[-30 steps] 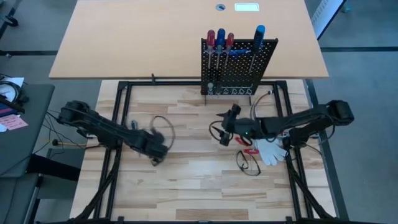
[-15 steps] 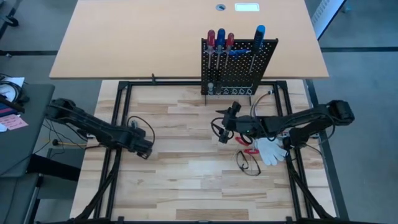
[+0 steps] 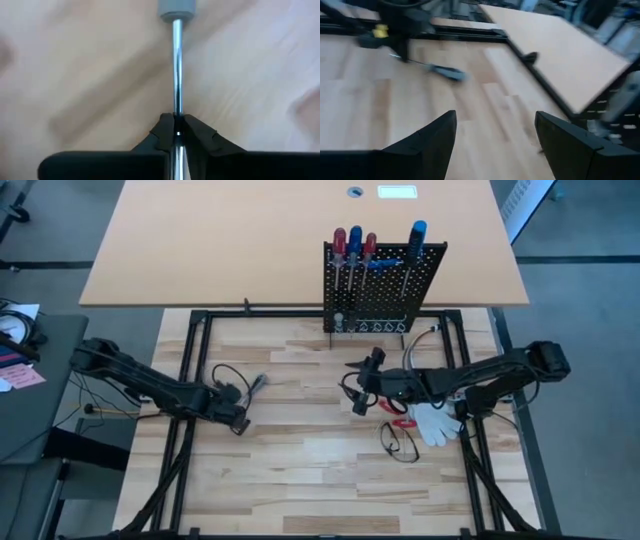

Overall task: Hang tools onto peg board
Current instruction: Hang the gray screwdriver on the pegboard

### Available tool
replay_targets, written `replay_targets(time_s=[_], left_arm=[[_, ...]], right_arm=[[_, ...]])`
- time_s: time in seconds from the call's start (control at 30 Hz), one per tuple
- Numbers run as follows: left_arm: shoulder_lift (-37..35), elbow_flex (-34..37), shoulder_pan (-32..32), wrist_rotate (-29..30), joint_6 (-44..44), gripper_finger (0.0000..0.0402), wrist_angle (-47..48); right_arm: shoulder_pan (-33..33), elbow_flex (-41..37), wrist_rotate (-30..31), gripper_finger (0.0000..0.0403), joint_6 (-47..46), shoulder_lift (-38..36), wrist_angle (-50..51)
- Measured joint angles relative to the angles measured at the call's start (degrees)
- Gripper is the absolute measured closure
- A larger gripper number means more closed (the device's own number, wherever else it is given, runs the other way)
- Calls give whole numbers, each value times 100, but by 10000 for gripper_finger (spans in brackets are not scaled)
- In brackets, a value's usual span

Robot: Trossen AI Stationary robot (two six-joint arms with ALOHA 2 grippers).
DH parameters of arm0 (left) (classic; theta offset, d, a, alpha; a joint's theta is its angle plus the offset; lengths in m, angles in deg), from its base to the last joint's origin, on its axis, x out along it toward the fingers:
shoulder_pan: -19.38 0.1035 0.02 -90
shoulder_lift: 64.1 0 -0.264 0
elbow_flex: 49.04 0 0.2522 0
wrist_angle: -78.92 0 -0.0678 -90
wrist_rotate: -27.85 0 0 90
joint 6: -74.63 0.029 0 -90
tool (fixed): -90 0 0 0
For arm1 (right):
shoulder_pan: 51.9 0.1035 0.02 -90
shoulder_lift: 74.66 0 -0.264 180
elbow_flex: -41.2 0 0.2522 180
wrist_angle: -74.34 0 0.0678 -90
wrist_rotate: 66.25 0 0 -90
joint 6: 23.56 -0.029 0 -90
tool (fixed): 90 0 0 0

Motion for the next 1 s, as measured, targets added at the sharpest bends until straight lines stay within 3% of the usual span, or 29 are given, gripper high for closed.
replay_targets(time_s=[0.17,0.37,0.57,0.7,0.83,1.0], left_arm=[[19,-18,20,719,907,397,-1493],[11,17,15,1400,3016,399,-4290],[336,3,19,1519,5012,400,-6677],[785,1,138,1313,5058,400,-6944],[1606,-213,203,462,5223,399,-6900],[2713,-1151,176,75,5683,349,-6008]], right_arm=[[81,-411,-263,124,-543,0,-166],[150,-1460,-410,124,-1190,7,-1740],[129,-1889,-631,125,-1356,1,-2853],[131,-1889,-647,125,-1354,4,-2821],[135,-1887,-647,125,-1380,2,-2806],[138,-1884,-649,125,-1382,2,-2786]])
